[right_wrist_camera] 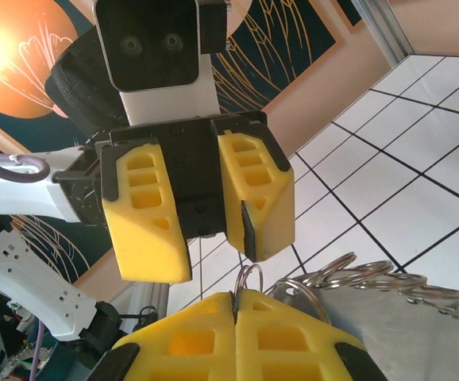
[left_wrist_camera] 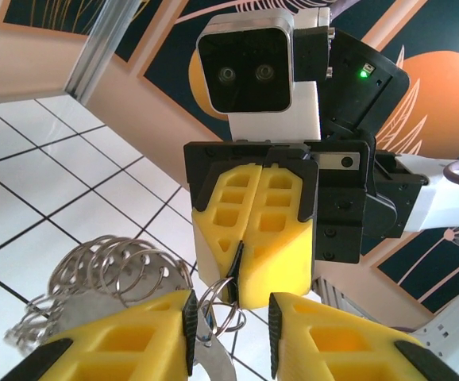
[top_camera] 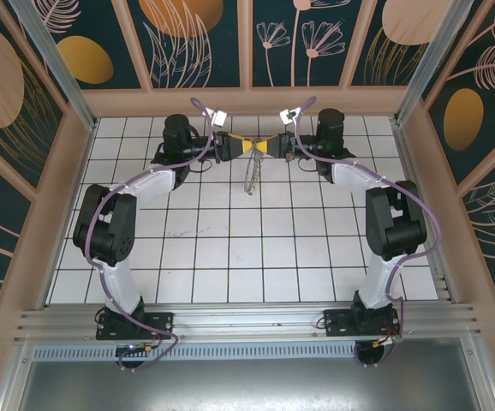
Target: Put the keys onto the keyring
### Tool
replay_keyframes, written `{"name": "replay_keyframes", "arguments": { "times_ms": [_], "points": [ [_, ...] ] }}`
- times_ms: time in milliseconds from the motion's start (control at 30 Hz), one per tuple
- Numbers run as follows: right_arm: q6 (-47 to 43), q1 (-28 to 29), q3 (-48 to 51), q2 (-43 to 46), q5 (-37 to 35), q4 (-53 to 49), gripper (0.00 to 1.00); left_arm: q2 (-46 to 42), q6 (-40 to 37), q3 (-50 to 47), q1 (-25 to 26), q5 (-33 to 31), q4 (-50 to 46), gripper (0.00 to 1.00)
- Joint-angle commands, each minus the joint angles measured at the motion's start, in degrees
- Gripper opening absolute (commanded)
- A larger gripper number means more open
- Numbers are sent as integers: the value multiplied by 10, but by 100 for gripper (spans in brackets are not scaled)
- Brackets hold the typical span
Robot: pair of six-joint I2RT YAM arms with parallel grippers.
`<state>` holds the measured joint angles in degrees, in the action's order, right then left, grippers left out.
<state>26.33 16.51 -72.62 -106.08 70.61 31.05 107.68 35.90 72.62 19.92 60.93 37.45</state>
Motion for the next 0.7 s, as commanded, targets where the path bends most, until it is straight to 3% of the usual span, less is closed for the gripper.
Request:
{"name": "replay_keyframes", "arguments": {
  "times_ms": [0,533,667],
  "points": [
    [7,8,-8,15,14,34,0,11,20,-2,-3,17,42,31],
    [6,10,-9,16,12,34,0,18,38,-15,-1,30,71,32],
    [6,9,-11,14,11,34,0,16,42,-19,-1,37,81,27]
  ]
}}
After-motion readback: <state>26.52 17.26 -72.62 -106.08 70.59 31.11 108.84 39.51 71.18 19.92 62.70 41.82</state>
